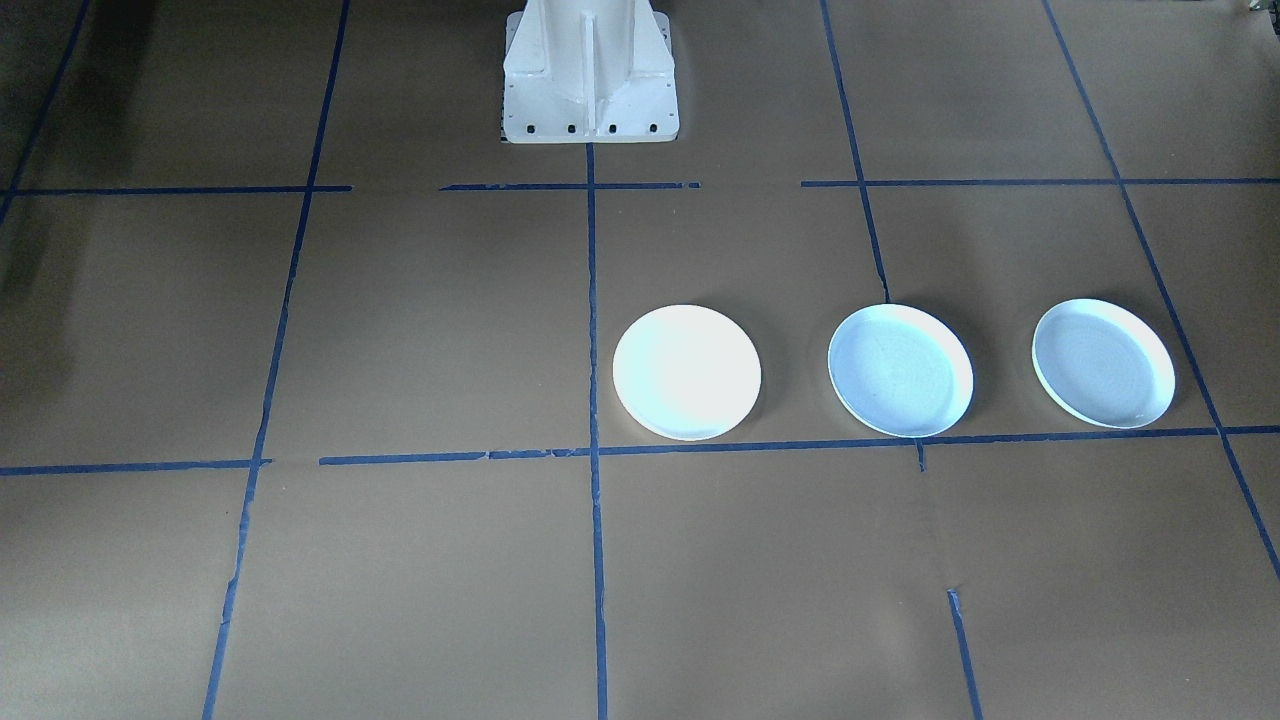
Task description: Stack plate in center
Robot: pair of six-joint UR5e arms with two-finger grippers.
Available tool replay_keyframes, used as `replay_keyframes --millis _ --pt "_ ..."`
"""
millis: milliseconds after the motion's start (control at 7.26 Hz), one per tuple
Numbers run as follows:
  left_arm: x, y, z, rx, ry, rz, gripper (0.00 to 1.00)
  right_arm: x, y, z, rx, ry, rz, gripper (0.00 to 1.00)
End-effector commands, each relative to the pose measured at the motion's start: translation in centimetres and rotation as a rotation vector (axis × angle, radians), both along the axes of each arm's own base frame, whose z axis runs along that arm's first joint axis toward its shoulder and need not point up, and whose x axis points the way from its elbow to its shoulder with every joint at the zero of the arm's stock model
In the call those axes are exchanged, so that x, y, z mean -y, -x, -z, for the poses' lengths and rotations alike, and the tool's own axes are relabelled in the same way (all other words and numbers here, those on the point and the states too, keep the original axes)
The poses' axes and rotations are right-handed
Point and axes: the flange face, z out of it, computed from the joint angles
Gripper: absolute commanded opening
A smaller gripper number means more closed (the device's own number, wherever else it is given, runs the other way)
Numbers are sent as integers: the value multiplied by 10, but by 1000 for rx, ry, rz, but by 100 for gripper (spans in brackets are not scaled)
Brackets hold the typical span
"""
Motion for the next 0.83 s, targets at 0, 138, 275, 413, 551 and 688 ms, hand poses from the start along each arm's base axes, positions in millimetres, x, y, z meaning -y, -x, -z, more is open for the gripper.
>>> replay_keyframes --millis 0,138,275,413,551,688 --pt "23 -74 6 -6 -29 -121 100 0 0 0 0 -1 1 100" --pt "22 -76 -30 -7 -36 -127 100 0 0 0 0 1 1 100" --pt "26 -78 -45 -13 -82 -127 100 0 0 0 0 1 1 100" --pt "24 -78 -53 -14 -88 -129 100 0 0 0 0 -1 -1 100" --pt "23 -79 -54 -20 -85 -129 100 0 0 0 0 -1 1 100" --pt "23 -86 -52 -24 -96 -142 100 0 0 0 0 1 1 100"
